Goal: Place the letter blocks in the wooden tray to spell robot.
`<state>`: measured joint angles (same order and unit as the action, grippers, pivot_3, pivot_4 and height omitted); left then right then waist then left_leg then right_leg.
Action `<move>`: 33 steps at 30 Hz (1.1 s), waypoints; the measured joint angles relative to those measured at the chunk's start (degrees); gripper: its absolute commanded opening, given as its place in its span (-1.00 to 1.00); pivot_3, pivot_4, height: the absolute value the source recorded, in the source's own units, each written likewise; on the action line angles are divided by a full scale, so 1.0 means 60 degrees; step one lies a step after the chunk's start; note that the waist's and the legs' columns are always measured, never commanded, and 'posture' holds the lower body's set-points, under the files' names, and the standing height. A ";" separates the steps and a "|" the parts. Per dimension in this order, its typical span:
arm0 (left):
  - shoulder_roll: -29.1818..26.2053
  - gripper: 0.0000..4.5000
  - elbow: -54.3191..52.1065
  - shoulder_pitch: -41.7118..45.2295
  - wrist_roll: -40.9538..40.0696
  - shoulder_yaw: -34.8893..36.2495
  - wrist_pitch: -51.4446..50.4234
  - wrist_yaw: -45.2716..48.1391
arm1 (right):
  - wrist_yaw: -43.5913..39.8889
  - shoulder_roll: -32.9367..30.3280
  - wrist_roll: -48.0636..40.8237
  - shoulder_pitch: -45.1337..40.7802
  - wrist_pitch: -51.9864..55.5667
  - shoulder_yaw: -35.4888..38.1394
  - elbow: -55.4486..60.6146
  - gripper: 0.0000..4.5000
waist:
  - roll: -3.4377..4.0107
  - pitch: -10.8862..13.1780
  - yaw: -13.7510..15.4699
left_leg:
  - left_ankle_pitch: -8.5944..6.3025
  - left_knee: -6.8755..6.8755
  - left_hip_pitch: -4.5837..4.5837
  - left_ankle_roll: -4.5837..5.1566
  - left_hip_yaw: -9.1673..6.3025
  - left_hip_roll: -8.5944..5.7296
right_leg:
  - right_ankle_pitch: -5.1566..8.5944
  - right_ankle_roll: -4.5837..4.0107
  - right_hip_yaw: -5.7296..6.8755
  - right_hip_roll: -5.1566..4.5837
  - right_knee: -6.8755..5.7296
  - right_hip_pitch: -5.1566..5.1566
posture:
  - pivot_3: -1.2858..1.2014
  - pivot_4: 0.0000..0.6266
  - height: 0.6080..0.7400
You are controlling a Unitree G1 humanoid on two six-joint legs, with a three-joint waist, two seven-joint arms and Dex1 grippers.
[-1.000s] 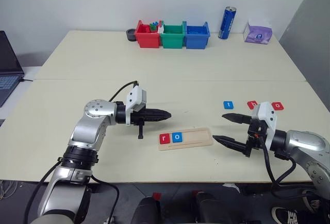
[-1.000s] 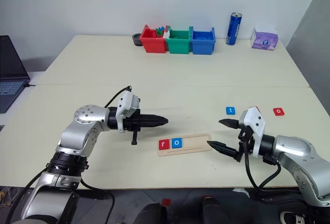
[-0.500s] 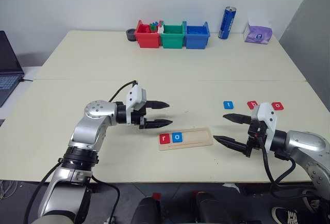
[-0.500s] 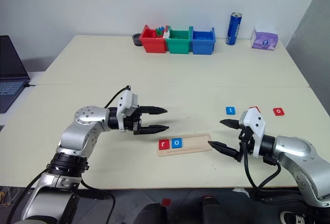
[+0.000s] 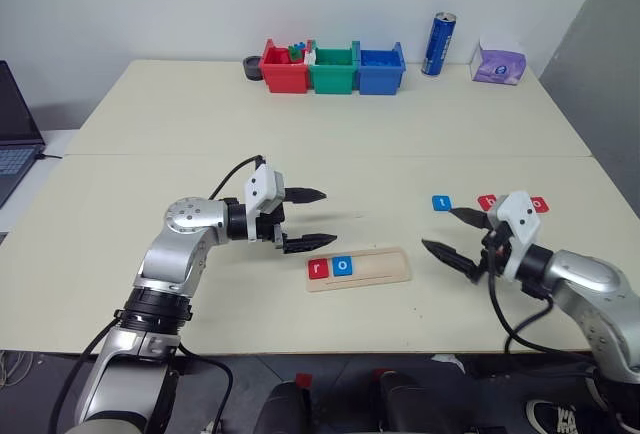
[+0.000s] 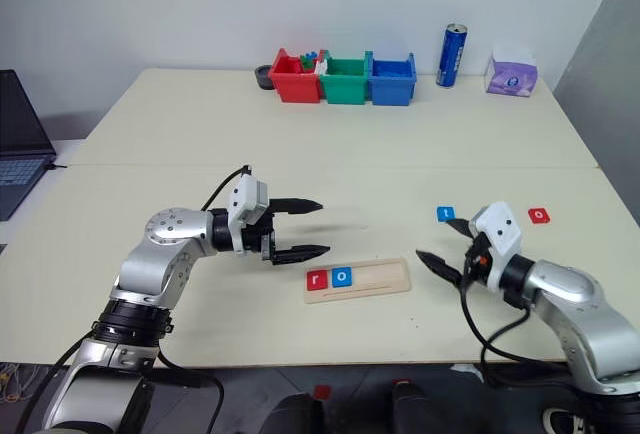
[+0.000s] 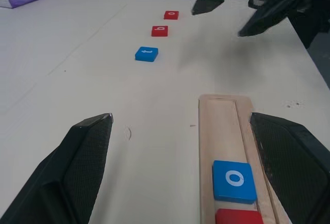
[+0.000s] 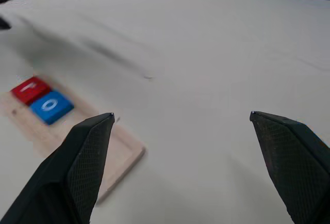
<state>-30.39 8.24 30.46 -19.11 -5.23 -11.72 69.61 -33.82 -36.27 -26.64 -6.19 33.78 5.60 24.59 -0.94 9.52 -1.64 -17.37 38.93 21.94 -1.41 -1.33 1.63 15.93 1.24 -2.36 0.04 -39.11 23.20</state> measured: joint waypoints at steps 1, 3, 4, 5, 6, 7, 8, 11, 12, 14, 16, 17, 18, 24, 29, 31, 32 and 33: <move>0.0011 1.00 -0.0073 -0.0034 0.0000 -0.0005 0.0009 -0.0035 | 0.0448 0.0309 0.0193 -0.0105 0.0081 -0.0016 -0.0028 1.00 | 0.0000 0.0000 0.0001 | 0.0000 0.0000 0.0002 0.0000 -0.0002 0.0001 | 0.0000 0.0000 0.0001 0.0000 0.0001 0.0000 | 0.03 -0.52 1.00; 0.0025 1.00 -0.0144 -0.0064 0.0000 -0.0010 0.0043 -0.0049 | 0.1080 0.0724 0.0554 -0.0309 0.0156 -0.0099 -0.0148 1.00 | 0.0000 0.0000 0.0003 | 0.0000 0.0000 0.0001 -0.0001 0.0002 0.0000 | 0.0000 0.0000 -0.0001 -0.0002 0.0001 0.0001 | 0.03 -0.52 1.00; 0.0042 1.00 -0.0147 -0.0065 0.0003 -0.0010 0.0095 -0.0056 | 0.1423 0.0938 0.0770 -0.0425 0.0193 -0.0155 -0.0261 1.00 | 0.0000 0.0000 0.0004 | 0.0001 0.0000 0.0002 -0.0001 0.0002 -0.0001 | 0.0000 0.0000 0.0000 -0.0003 0.0001 0.0001 | 0.03 -0.52 1.00; 0.0065 1.00 -0.0148 -0.0067 0.0005 -0.0011 0.0139 -0.0060 | 0.1758 0.1163 0.0966 -0.0566 0.0259 -0.0237 -0.0431 1.00 | 0.0000 0.0000 0.0007 | 0.0001 0.0000 0.0000 -0.0002 0.0004 -0.0001 | -0.0001 -0.0001 -0.0001 -0.0003 0.0000 0.0001 | 0.03 -0.52 1.00; 0.0084 1.00 -0.0149 -0.0066 0.0009 -0.0016 0.0159 -0.0068 | 0.2126 0.1407 0.1223 -0.0713 0.0319 -0.0329 -0.0616 1.00 | 0.0001 0.0000 0.0006 | 0.0001 0.0000 -0.0001 -0.0002 0.0005 -0.0002 | -0.0001 -0.0001 0.0000 -0.0003 0.0000 0.0001 | 0.03 -0.52 1.00; 0.0106 1.00 -0.0149 -0.0065 0.0012 -0.0024 0.0166 -0.0072 | 0.2460 0.1636 0.1422 -0.0845 0.0370 -0.0398 -0.0846 1.00 | 0.0001 -0.0001 0.0006 | 0.0001 0.0000 0.0000 -0.0002 0.0004 -0.0002 | -0.0001 -0.0001 -0.0001 -0.0003 0.0000 0.0001 | 0.03 -0.52 1.00; 0.0133 1.00 -0.0149 -0.0065 0.0011 -0.0038 0.0169 -0.0071 | 0.2679 0.1782 0.1584 -0.0916 0.0427 -0.0421 -0.1016 1.00 | 0.0002 -0.0001 0.0007 | 0.0001 0.0000 0.0001 -0.0002 0.0005 -0.0002 | -0.0001 -0.0001 -0.0001 -0.0003 0.0000 0.0004 | 0.03 -0.52 1.00; 0.0148 1.00 -0.0149 -0.0065 0.0021 -0.0081 0.0192 -0.0066 | 0.3253 0.2071 0.1962 -0.1111 0.0516 -0.0391 -0.1570 1.00 | 0.0002 -0.0001 0.0007 | 0.0001 -0.0001 0.0004 -0.0002 0.0007 -0.0003 | -0.0001 -0.0001 0.0000 -0.0006 0.0004 0.0003 | 0.03 -0.52 1.00; 0.0148 1.00 -0.0148 -0.0065 0.0026 -0.0087 0.0202 -0.0066 | 0.3378 0.2131 0.2017 -0.1130 0.0536 -0.0386 -0.1668 1.00 | 0.0002 -0.0001 0.0006 | 0.0001 -0.0001 0.0005 -0.0001 0.0007 -0.0004 | -0.0001 -0.0001 -0.0001 -0.0007 0.0004 0.0004 | 0.03 -0.52 1.00; 0.0164 1.00 -0.0149 -0.0065 0.0033 -0.0096 0.0212 -0.0068 | 0.3660 0.2280 0.2122 -0.1185 0.0608 -0.0353 -0.1875 1.00 | 0.0002 -0.0001 0.0005 | 0.0001 -0.0002 0.0005 -0.0002 0.0006 -0.0003 | -0.0001 -0.0001 -0.0001 -0.0007 0.0004 0.0003 | 0.03 -0.52 1.00; 0.0204 1.00 -0.0149 -0.0065 0.0034 -0.0103 0.0222 -0.0068 | 0.3899 0.2335 0.2319 -0.1223 0.0705 -0.0293 -0.2038 1.00 | 0.0003 -0.0001 0.0005 | 0.0001 -0.0002 0.0004 -0.0001 0.0007 -0.0004 | -0.0001 -0.0001 -0.0001 -0.0008 0.0004 0.0003 | 0.03 -0.52 1.00; 0.0210 1.00 -0.0149 -0.0065 0.0036 -0.0106 0.0223 -0.0068 | 0.4025 0.2326 0.2406 -0.1223 0.0703 -0.0231 -0.2090 1.00 | 0.0003 -0.0001 0.0006 | 0.0001 -0.0002 0.0005 -0.0001 0.0006 -0.0004 | -0.0001 -0.0001 -0.0001 -0.0008 0.0003 0.0003 | 0.03 -0.52 1.00; 0.0210 1.00 -0.0149 -0.0065 0.0036 -0.0106 0.0223 -0.0067 | 0.4130 0.2298 0.2495 -0.1223 0.0686 -0.0098 -0.2144 1.00 | 0.0003 -0.0001 0.0007 | 0.0001 -0.0002 0.0005 -0.0002 0.0007 -0.0006 | -0.0001 -0.0001 -0.0001 -0.0009 0.0004 0.0004 | 0.03 -0.52 1.00; 0.0232 1.00 -0.0149 -0.0065 0.0039 -0.0112 0.0340 -0.0063 | 0.4445 0.2238 0.2758 -0.1223 0.0325 0.0722 -0.2222 1.00 | 0.0003 -0.0001 0.0004 | 0.0001 -0.0005 0.0003 -0.0001 0.0007 -0.0004 | -0.0001 -0.0001 -0.0001 -0.0007 0.0003 0.0003 | 0.03 -0.52 1.00; 0.0505 1.00 -0.0148 -0.0063 0.0046 -0.0335 0.0372 -0.0051 | 0.4385 0.2353 0.2734 -0.1246 0.0123 0.0750 -0.2707 1.00 | 0.0004 -0.0002 0.0001 | 0.0001 -0.0005 0.0004 -0.0001 0.0009 -0.0005 | -0.0001 -0.0001 -0.0003 -0.0007 0.0004 0.0003 | 0.03 -0.52 1.00; 0.0654 1.00 -0.0143 -0.0030 0.0052 -0.0436 0.0389 -0.0046 | 0.4271 0.2402 0.2720 -0.1307 -0.0028 0.0750 -0.3136 1.00 | 0.0005 -0.0002 0.0001 | 0.0001 -0.0005 0.0003 0.0000 0.0012 -0.0006 | -0.0001 -0.0002 -0.0003 -0.0007 0.0002 0.0003 | 0.03 -0.52 1.00; 0.0713 1.00 -0.0135 0.0008 0.0061 -0.0487 0.0408 -0.0041 | 0.4184 0.2400 0.2721 -0.1347 -0.0151 0.0752 -0.3344 1.00 | 0.0004 -0.0002 0.0001 | 0.0001 -0.0005 0.0003 -0.0001 0.0012 -0.0006 | -0.0001 -0.0002 -0.0004 -0.0007 0.0003 0.0003 | 0.03 -0.52 1.00; 0.0807 1.00 -0.0109 0.0080 0.0077 -0.0550 0.0452 -0.0039 | 0.4105 0.2396 0.2723 -0.1416 -0.0315 0.0753 -0.3628 1.00 | 0.0004 -0.0002 0.0001 | 0.0001 -0.0005 0.0003 0.0000 0.0013 -0.0007 | -0.0001 -0.0002 -0.0004 -0.0007 0.0003 0.0003 | 0.03 -0.52 1.00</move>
<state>-25.55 7.59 30.94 -18.65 -8.53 -9.01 69.38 -9.19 -21.90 -10.30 -14.69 31.89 10.12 2.83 -0.91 9.51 -1.63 -17.37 38.90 21.96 -1.41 -1.26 1.59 15.92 1.23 -2.38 -0.01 -39.10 23.22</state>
